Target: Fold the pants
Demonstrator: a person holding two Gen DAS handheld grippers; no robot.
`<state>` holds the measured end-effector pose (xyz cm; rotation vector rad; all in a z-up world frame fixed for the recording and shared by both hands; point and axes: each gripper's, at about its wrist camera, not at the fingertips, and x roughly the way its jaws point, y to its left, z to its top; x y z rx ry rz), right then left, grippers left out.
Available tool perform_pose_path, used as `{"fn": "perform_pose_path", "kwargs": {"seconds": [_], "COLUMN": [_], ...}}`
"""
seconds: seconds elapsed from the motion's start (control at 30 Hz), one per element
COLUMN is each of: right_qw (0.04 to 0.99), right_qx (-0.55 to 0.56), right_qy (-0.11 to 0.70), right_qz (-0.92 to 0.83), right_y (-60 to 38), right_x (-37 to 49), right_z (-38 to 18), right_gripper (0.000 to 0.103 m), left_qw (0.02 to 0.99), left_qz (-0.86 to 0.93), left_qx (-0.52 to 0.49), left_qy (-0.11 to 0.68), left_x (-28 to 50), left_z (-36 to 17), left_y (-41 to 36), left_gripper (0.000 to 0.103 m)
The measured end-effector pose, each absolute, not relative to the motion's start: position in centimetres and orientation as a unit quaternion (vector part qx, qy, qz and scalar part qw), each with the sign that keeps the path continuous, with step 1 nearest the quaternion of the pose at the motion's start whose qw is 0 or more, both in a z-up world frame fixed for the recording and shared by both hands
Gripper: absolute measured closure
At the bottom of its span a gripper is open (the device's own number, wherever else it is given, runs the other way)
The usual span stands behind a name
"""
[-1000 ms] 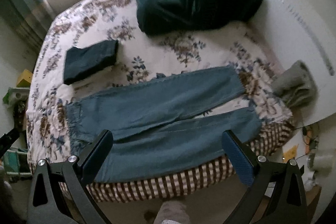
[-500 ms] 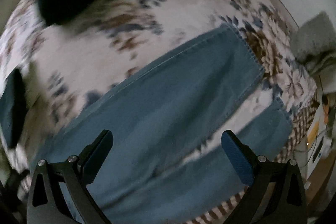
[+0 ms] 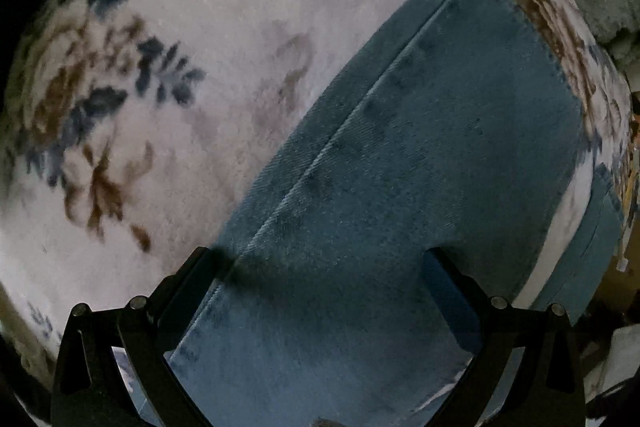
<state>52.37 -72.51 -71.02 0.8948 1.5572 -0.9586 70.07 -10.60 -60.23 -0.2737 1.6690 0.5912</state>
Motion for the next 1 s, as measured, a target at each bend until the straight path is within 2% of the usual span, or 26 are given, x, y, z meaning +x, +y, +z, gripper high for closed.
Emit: {"fn": "perform_pose_path", "kwargs": {"seconds": [0.1, 0.23, 0.5, 0.57, 0.63, 0.7, 0.73, 0.8, 0.87, 1.0], "right_qw": [0.527, 0.52, 0.516, 0.516, 0.518, 0.523, 0.525, 0.528, 0.532, 0.557], "right_qx": [0.364, 0.369, 0.377, 0.385, 0.39, 0.397, 0.4, 0.402, 0.406, 0.393], "right_qy": [0.655, 0.655, 0.659, 0.657, 0.654, 0.649, 0.646, 0.645, 0.643, 0.638], "right_qz": [-0.402, -0.406, -0.395, -0.393, -0.39, -0.385, -0.383, -0.379, -0.372, -0.359], "right_y": [-72.4, -72.4, -71.1, -71.0, -71.0, -71.1, -71.2, -71.1, -71.5, -69.6], "right_x": [52.9, 53.3, 56.2, 56.2, 56.2, 56.1, 55.8, 55.4, 55.3, 55.5], "right_z": [-71.7, -72.7, -72.8, -73.2, -73.2, -73.0, -73.1, -72.5, -71.8, -68.6], "right_gripper": [0.0, 0.0, 0.0, 0.003, 0.01, 0.034, 0.041, 0.071, 0.085, 0.091], "left_qw": [0.619, 0.584, 0.575, 0.592, 0.617, 0.642, 0.649, 0.665, 0.673, 0.698], "left_qz": [0.277, 0.305, 0.307, 0.295, 0.284, 0.275, 0.268, 0.246, 0.226, 0.196], "left_qx": [-0.115, -0.195, -0.215, -0.216, -0.22, -0.234, -0.245, -0.268, -0.29, -0.315], "left_qy": [0.726, 0.726, 0.727, 0.718, 0.7, 0.676, 0.668, 0.652, 0.642, 0.613], "left_x": [68.9, 67.9, 71.7, 71.8, 71.0, 70.6, 70.5, 70.1, 69.6, 67.5], "left_z": [-59.1, -59.7, -59.7, -59.7, -58.7, -57.1, -56.6, -55.4, -54.4, -51.9], "left_y": [-9.2, -5.5, -3.9, -4.3, -4.2, -3.8, -3.6, -3.3, -3.1, -1.3], "left_gripper": [0.0, 0.0, 0.0, 0.006, 0.022, 0.052, 0.058, 0.071, 0.079, 0.084]}}
